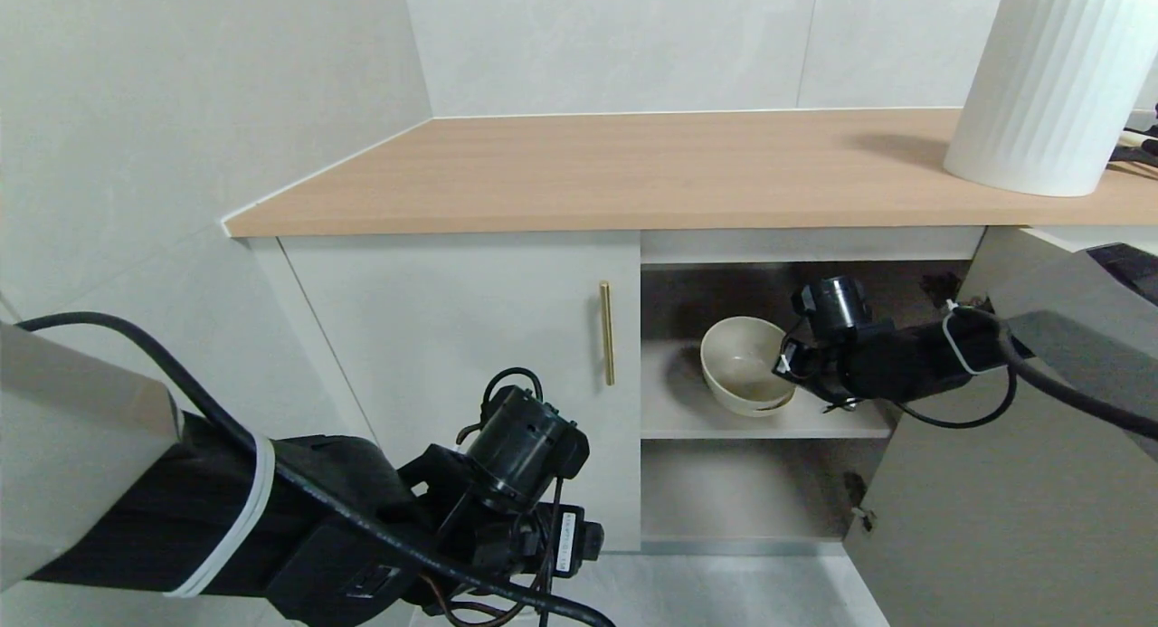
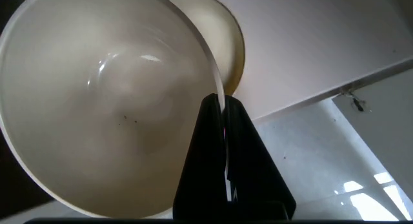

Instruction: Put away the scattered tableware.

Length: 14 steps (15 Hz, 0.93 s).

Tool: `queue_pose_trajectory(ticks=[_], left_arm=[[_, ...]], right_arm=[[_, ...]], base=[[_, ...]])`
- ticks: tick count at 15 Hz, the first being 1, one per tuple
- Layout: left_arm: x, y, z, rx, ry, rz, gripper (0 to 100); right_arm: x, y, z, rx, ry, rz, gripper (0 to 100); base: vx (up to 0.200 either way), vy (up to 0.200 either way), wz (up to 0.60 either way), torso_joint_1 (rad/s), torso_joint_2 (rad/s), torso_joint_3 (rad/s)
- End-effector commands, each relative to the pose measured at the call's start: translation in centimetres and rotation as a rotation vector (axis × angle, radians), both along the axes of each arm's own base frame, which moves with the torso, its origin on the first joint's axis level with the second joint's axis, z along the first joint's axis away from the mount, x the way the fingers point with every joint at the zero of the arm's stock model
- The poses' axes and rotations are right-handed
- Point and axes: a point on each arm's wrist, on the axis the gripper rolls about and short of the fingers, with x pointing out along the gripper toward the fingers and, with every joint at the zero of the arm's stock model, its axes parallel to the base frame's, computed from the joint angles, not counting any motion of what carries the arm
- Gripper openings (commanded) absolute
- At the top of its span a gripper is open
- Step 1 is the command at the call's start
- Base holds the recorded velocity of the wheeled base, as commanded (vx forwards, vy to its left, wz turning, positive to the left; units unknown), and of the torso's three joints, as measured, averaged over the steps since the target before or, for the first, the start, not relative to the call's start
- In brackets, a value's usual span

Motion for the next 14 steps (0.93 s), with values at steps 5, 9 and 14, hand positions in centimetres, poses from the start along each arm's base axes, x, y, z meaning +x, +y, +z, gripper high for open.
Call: queue_pose_trajectory(ticks=[5, 9, 14], left_arm=[[0.0, 0.0, 0.0, -0.001, 0.000, 0.000, 100], [0.0, 0.0, 0.0, -0.001, 0.000, 0.000, 100], [0.0, 0.0, -0.1, 0.002, 0.002, 0.000, 100]], right_arm=[[1.8, -0.8, -2.1, 0.004, 0.012, -0.052, 0], [2.4, -1.0, -2.6, 0.006, 0.012, -0.064, 0], [3.1, -1.2, -2.8, 0.016, -0.002, -0.083, 0]], base=[[0.000, 0.000, 0.00, 0.000, 0.00, 0.000], [0.000, 0.000, 0.00, 0.000, 0.00, 0.000], [0.000, 0.000, 0.00, 0.000, 0.00, 0.000]])
